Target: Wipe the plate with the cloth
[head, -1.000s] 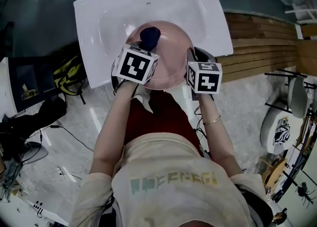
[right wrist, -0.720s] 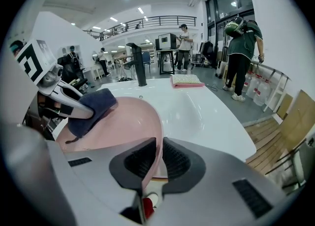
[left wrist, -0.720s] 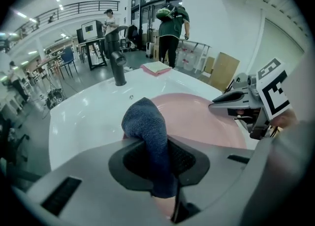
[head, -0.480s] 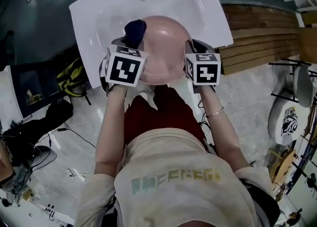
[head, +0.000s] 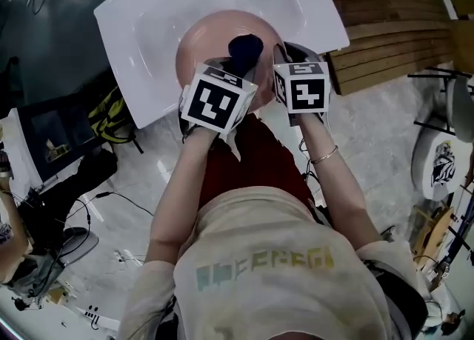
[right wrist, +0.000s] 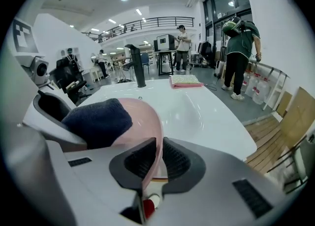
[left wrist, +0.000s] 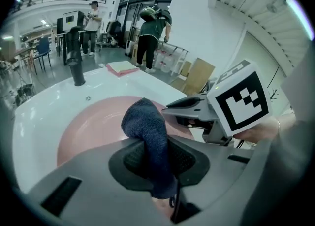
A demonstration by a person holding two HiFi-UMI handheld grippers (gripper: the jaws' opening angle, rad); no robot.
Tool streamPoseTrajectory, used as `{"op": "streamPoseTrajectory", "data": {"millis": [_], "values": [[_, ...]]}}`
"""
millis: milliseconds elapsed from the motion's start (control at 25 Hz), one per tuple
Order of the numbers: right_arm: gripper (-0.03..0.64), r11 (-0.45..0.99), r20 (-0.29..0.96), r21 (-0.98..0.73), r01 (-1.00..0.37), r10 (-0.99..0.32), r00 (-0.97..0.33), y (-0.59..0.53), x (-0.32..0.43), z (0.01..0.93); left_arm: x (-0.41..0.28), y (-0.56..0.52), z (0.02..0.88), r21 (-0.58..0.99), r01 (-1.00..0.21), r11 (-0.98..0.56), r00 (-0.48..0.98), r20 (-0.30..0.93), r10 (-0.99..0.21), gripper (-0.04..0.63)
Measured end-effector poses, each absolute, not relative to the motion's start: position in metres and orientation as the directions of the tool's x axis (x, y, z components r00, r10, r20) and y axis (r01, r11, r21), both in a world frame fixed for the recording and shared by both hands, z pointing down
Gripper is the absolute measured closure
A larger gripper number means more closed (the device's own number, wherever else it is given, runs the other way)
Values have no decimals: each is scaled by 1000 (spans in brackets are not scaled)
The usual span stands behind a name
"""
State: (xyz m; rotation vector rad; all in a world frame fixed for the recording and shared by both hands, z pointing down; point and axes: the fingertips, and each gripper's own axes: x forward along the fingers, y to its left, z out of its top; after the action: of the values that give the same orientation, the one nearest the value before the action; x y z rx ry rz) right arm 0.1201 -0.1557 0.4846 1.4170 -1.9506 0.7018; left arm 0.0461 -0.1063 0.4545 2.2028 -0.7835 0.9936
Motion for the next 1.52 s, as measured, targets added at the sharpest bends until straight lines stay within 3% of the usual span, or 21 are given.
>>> {"op": "streamPoseTrajectory", "data": {"millis": [520,1520], "values": [[554,285,739,-61,-957,-631,-235,-156,122,487,68,-72,480,257,-649,-716,516,841,-165,515],[554,312,738,-42,-949,-630,-240,-158,120,488,-1,-90,483,150,-714,-684,404,886,-228,515]]}}
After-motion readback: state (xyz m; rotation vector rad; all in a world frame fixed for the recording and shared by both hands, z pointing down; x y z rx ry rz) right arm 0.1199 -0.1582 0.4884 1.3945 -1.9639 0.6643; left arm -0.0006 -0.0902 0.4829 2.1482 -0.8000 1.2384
